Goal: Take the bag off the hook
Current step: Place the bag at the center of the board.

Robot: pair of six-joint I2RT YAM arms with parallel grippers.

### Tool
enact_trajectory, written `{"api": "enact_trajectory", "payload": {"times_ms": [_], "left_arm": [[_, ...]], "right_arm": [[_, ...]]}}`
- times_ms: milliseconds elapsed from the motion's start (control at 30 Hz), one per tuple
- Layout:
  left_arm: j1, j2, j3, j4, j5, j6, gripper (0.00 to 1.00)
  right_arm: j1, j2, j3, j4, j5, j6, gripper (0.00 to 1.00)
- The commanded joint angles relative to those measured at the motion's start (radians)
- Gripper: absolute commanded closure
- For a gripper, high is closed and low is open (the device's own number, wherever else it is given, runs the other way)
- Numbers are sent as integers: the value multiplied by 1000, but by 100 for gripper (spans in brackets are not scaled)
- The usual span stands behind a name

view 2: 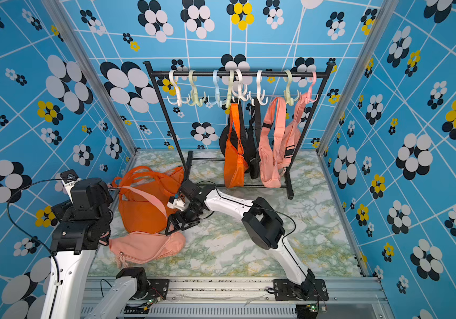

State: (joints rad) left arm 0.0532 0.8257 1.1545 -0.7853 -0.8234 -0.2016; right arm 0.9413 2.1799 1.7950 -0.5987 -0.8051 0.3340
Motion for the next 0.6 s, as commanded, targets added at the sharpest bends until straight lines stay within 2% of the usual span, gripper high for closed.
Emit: {"api": "enact_trajectory", "payload": {"times_ms": [0, 167, 267, 433, 567], "left_arm": [[8, 25, 52, -31, 83, -69, 1], [10, 78, 53, -77, 100, -140, 1], [19, 105, 52, -124, 144, -184, 1], [53, 215, -13, -164, 337, -245, 1], [95, 336, -81, -161, 553, -266, 1]], "right_arm": [[-26, -163, -60, 8, -2, -26, 0], [-65, -310, -123, -128, 109, -122, 1], [-105, -378, -183, -148, 147, -131, 0], [-163, -419, -221, -155, 149, -146, 1], [-183, -417, -203, -159, 150, -152, 1]]}}
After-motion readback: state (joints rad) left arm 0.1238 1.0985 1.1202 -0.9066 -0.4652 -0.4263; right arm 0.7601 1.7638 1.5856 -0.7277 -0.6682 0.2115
